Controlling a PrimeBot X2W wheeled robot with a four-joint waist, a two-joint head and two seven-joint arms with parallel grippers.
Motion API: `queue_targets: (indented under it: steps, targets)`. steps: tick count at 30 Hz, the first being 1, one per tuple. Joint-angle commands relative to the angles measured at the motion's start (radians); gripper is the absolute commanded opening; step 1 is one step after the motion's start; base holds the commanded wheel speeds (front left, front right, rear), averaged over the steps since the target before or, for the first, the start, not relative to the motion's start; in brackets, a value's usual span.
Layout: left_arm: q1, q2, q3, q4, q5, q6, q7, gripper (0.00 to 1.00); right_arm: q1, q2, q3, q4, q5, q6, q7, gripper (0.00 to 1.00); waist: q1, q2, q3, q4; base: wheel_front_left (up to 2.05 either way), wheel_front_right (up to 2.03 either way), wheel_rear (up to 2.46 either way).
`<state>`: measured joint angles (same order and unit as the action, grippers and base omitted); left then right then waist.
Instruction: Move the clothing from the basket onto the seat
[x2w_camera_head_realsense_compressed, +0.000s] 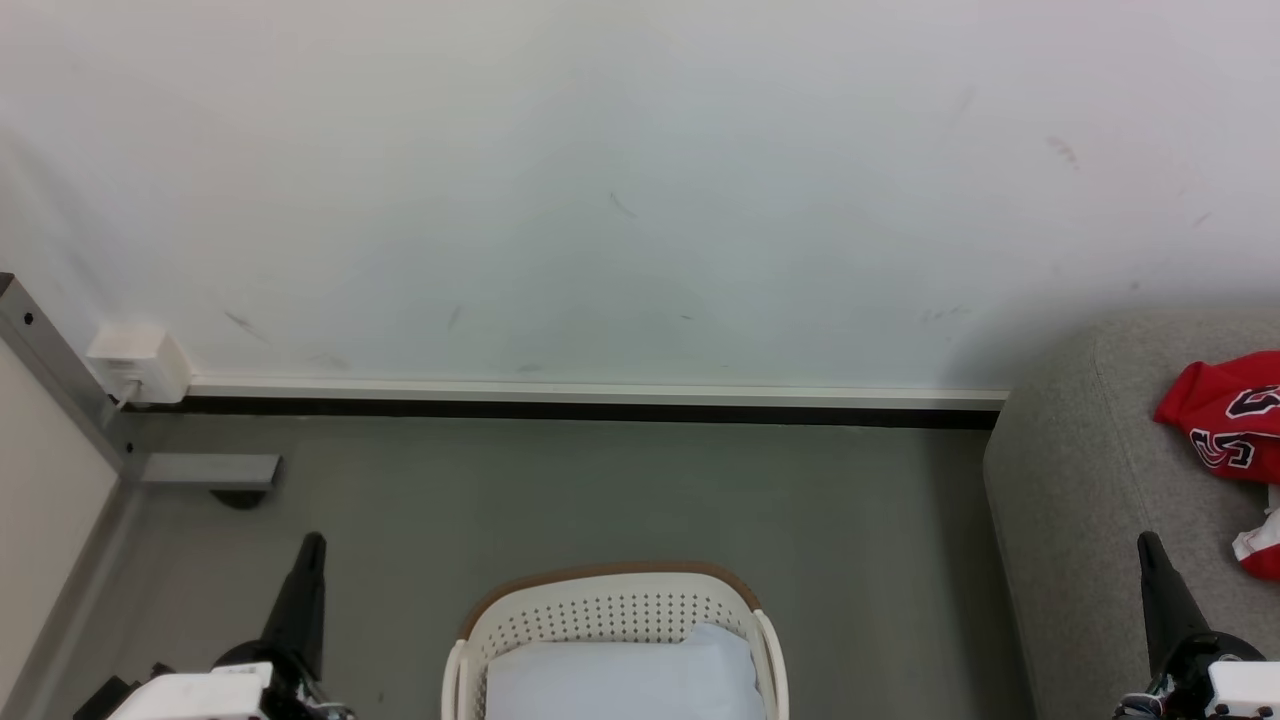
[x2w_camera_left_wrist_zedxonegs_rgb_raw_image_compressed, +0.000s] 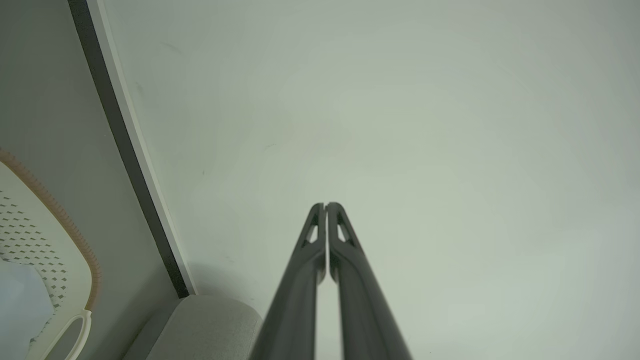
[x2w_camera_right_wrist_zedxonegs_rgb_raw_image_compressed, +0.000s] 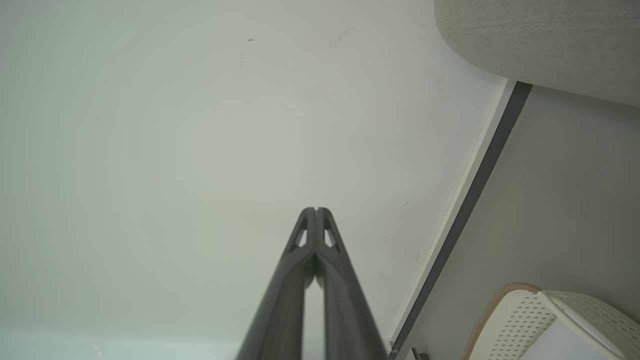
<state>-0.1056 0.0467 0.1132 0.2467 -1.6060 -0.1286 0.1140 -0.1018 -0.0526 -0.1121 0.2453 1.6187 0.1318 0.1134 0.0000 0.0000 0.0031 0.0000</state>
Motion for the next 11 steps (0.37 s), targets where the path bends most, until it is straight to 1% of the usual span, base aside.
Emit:
queue_targets:
  steps: [1, 11]
  targets:
    - [-0.007, 0.007, 0.002, -0.003, -0.013, -0.004, 0.004, 0.00, -0.012, 0.001, -0.004, -0.003, -0.008, -0.002, 0.002, 0.00, 0.0000, 0.0000, 0.000, 0.000, 0.00, 0.00, 0.00]
    - [-0.007, 0.007, 0.002, -0.003, -0.013, -0.004, 0.004, 0.00, -0.012, 0.001, -0.004, -0.003, -0.008, -0.002, 0.003, 0.00, 0.0000, 0.0000, 0.000, 0.000, 0.00, 0.00, 0.00]
